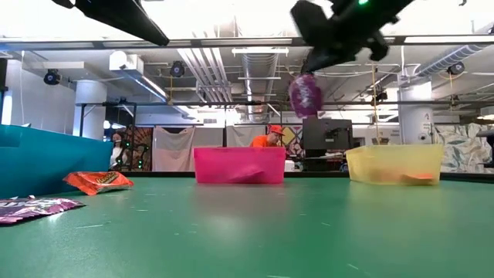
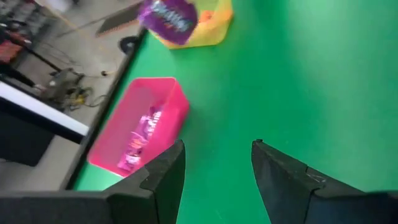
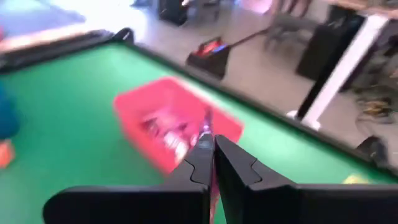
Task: Sort candy by brand, put in halloween buckets
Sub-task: Put the violet candy into the red bin
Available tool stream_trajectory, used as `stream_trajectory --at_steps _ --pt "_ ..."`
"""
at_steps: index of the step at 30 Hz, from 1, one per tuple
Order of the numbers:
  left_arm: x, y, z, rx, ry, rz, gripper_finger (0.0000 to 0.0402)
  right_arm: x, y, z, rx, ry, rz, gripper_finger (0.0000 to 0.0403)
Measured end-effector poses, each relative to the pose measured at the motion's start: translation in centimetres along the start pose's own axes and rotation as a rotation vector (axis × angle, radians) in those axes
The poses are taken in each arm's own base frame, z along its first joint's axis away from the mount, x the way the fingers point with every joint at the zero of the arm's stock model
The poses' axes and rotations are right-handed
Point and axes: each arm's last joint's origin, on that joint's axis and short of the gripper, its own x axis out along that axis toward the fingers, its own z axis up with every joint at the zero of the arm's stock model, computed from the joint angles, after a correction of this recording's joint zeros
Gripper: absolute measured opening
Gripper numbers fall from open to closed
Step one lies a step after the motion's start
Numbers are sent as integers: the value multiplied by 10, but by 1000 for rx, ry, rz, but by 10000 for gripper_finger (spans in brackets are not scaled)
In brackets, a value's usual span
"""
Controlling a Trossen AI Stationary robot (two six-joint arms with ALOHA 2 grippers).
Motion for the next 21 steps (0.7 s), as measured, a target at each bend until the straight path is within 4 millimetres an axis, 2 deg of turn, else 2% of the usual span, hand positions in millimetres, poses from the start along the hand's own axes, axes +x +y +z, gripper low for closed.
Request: stream_trajectory --at_steps 4,10,17,21 --pt "0 0 0 2 -4 12 168 26 -3 20 42 -31 -4 9" --pt "0 0 0 -1 -4 12 168 73 -16 44 26 0 172 9" --pt "0 0 0 5 -2 13 168 136 -32 35 1 46 197 9" --pt "0 0 0 5 -1 13 168 160 -36 22 5 88 199 9"
